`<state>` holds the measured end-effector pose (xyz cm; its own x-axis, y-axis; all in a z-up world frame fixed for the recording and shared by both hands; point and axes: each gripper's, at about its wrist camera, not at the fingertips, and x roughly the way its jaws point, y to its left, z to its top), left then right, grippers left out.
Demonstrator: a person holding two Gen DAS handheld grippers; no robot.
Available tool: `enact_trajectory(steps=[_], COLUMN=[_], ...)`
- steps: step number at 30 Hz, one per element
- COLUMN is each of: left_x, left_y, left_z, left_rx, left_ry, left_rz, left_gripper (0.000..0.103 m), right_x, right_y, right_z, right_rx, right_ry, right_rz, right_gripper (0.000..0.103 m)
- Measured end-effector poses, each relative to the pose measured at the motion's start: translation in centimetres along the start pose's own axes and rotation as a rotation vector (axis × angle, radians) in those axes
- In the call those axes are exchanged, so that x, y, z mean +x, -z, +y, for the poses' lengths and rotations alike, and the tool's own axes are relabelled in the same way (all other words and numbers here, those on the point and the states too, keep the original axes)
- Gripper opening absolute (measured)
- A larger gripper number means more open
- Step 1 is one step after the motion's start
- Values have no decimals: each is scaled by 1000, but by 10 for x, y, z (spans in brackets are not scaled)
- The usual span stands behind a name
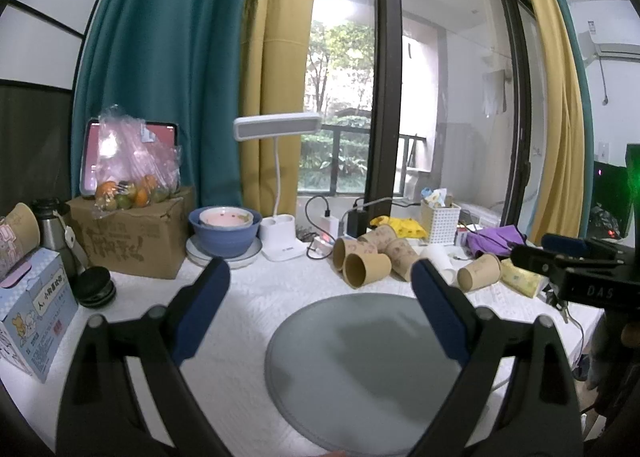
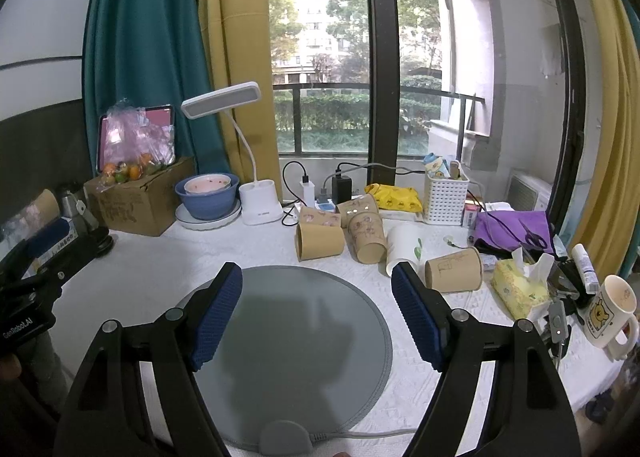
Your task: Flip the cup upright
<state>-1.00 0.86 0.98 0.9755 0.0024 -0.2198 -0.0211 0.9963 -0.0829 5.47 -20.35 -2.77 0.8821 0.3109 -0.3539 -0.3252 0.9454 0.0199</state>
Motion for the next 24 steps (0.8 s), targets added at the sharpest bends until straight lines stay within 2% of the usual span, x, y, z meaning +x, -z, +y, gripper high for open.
enact_trajectory(steps=[24], left_x=[0], left_y=[0], left_z=[0], left_rx=[-4], left_ry=[2], left_rz=[-4], left_gripper=[93], right_x=[-3], right_y=[-6], right_z=[1], right_rx=[2], right_ry=[2], right_rz=[-9], right_gripper=[80])
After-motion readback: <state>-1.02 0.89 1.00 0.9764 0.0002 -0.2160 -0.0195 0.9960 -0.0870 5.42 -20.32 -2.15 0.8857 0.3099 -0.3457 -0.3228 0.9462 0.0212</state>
